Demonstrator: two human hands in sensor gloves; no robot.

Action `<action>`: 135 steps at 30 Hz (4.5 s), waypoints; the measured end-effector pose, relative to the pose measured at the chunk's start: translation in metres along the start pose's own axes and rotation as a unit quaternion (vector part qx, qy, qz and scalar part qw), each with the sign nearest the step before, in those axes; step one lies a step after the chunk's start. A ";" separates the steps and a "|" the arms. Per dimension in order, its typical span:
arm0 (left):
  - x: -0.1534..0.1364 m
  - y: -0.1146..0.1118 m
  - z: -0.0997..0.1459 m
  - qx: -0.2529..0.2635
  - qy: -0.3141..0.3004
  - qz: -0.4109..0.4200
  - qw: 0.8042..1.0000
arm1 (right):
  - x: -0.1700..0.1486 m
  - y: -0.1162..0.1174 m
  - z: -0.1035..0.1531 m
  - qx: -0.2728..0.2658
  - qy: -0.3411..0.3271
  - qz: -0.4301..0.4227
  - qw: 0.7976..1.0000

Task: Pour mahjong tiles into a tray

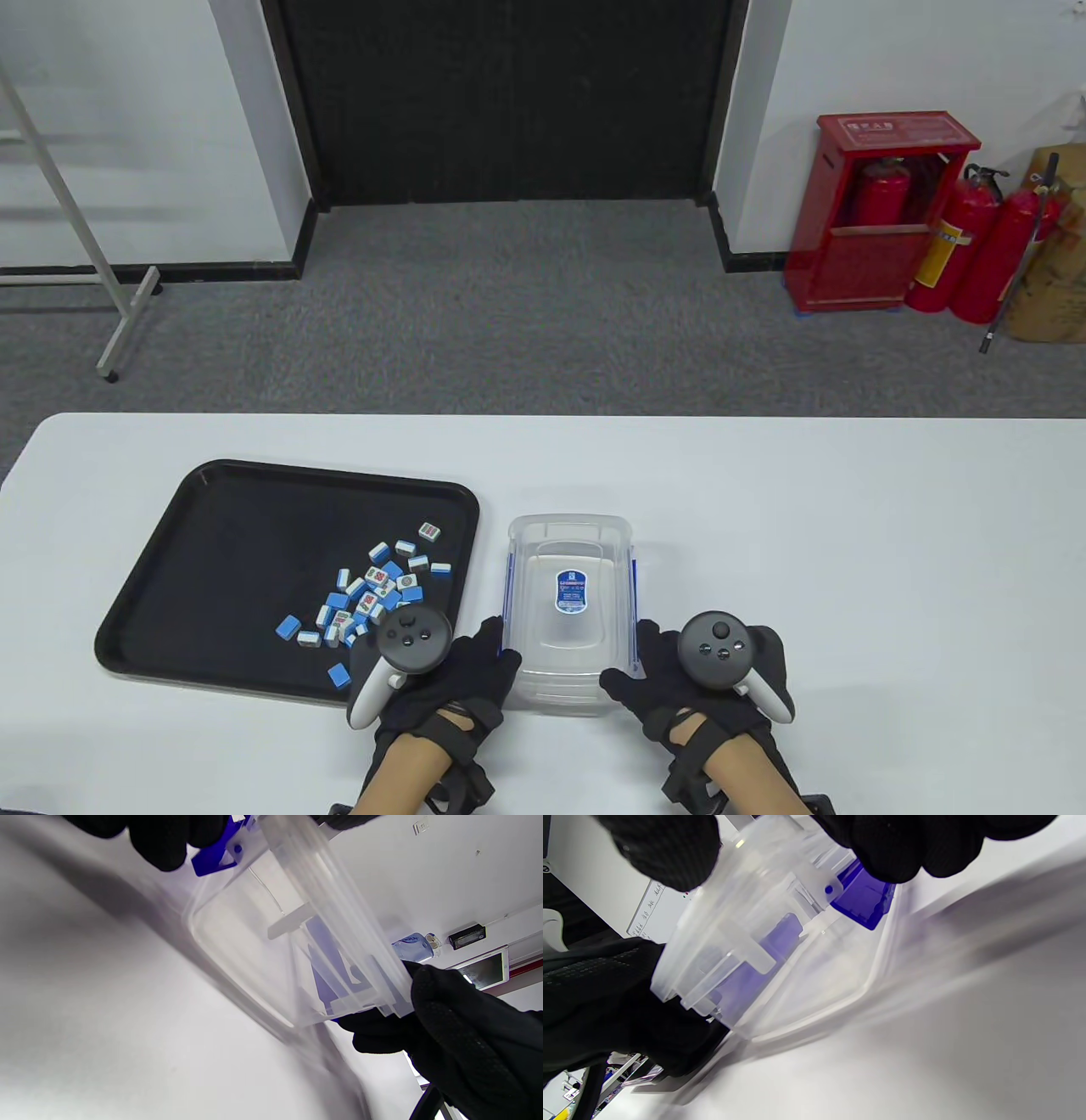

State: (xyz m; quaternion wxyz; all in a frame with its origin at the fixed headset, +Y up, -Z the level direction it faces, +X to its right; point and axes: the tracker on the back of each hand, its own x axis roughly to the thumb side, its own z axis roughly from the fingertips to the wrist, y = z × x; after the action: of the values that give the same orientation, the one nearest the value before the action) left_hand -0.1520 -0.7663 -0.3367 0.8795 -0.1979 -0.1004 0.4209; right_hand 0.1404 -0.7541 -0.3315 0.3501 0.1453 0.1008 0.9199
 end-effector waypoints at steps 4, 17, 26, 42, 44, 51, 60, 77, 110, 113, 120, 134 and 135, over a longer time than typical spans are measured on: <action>-0.001 -0.002 -0.001 -0.003 0.002 0.000 1.000 | 0.000 0.002 0.000 0.007 0.006 0.009 1.000; 0.010 -0.002 0.001 0.046 -0.021 -0.081 0.995 | 0.008 0.000 0.002 -0.009 -0.016 0.045 0.999; 0.005 -0.005 -0.002 0.030 -0.011 -0.040 0.999 | -0.006 -0.009 0.002 -0.024 0.008 -0.005 1.000; 0.007 -0.009 -0.002 0.016 -0.008 -0.040 0.999 | -0.053 0.010 -0.003 0.010 0.154 -0.362 0.919; 0.007 -0.009 -0.002 0.016 -0.008 -0.038 0.999 | -0.055 0.015 -0.004 0.022 0.158 -0.393 0.906; 0.008 -0.011 -0.002 0.009 -0.011 -0.034 0.999 | -0.060 0.015 -0.004 0.028 0.181 -0.409 0.894; 0.011 -0.016 -0.002 0.002 -0.015 -0.037 0.999 | -0.053 -0.002 0.000 -0.004 0.189 -0.314 0.930; 0.011 -0.017 -0.003 0.002 -0.015 -0.034 0.999 | -0.035 -0.011 0.001 -0.083 0.120 -0.256 0.956; -0.024 -0.033 -0.009 -0.065 0.085 0.312 0.944 | -0.010 -0.005 -0.001 -0.111 0.094 -0.018 0.989; -0.028 -0.033 -0.009 -0.054 0.092 0.331 0.938 | -0.010 -0.005 -0.001 -0.109 0.096 -0.018 0.989; -0.009 -0.017 -0.001 0.068 0.094 0.210 0.971 | -0.010 -0.004 -0.001 -0.105 0.094 -0.026 0.990; 0.008 -0.020 0.000 0.097 0.056 0.101 0.988 | -0.011 -0.002 -0.002 -0.105 0.090 -0.053 0.989; 0.010 -0.021 0.000 0.098 0.047 0.099 0.989 | -0.010 -0.002 -0.002 -0.105 0.089 -0.048 0.989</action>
State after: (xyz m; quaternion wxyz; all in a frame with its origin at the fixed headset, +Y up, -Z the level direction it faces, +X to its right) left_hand -0.1316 -0.7704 -0.3277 0.8525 -0.1395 0.0024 0.5038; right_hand 0.1483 -0.7593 -0.3365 0.3970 0.0206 0.0413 0.9166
